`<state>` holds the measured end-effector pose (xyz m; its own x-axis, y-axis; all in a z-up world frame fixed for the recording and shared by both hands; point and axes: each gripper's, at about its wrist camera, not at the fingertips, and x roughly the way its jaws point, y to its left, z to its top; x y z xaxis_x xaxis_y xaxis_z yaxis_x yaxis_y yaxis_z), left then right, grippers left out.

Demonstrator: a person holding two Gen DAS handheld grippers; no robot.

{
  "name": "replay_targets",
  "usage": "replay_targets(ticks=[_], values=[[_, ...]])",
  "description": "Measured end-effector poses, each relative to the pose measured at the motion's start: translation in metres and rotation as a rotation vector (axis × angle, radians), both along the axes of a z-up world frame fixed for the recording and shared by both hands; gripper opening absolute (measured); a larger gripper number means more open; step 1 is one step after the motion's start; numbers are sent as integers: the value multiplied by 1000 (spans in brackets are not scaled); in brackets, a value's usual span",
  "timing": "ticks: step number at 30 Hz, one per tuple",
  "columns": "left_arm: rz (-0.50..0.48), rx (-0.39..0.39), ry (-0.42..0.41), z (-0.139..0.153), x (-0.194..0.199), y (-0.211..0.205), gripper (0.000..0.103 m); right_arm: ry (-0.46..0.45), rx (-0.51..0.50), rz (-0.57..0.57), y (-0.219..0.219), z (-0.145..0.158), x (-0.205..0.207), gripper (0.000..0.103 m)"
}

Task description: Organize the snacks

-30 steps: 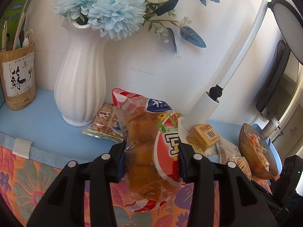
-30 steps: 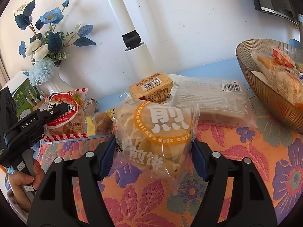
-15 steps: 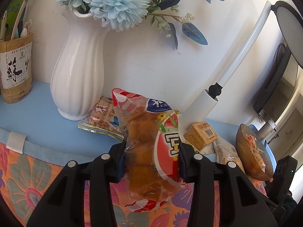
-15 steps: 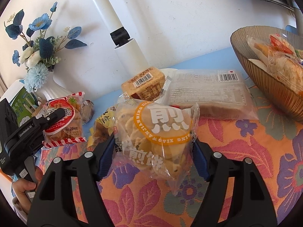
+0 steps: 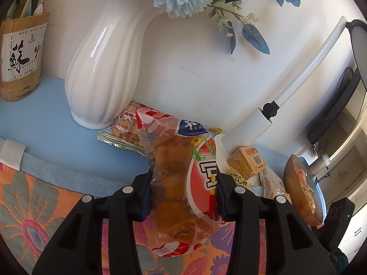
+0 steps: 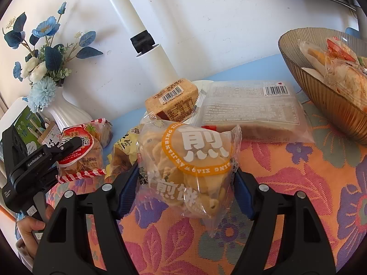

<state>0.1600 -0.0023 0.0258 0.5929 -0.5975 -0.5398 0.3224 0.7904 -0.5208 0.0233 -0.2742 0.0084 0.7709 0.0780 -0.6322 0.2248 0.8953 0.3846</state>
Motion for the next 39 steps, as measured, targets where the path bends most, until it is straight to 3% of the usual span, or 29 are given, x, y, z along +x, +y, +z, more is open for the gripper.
replay_targets(ticks=[39], values=[[22, 0, 4, -1, -1, 0, 42, -78, -10, -30, 2, 5, -14, 73]])
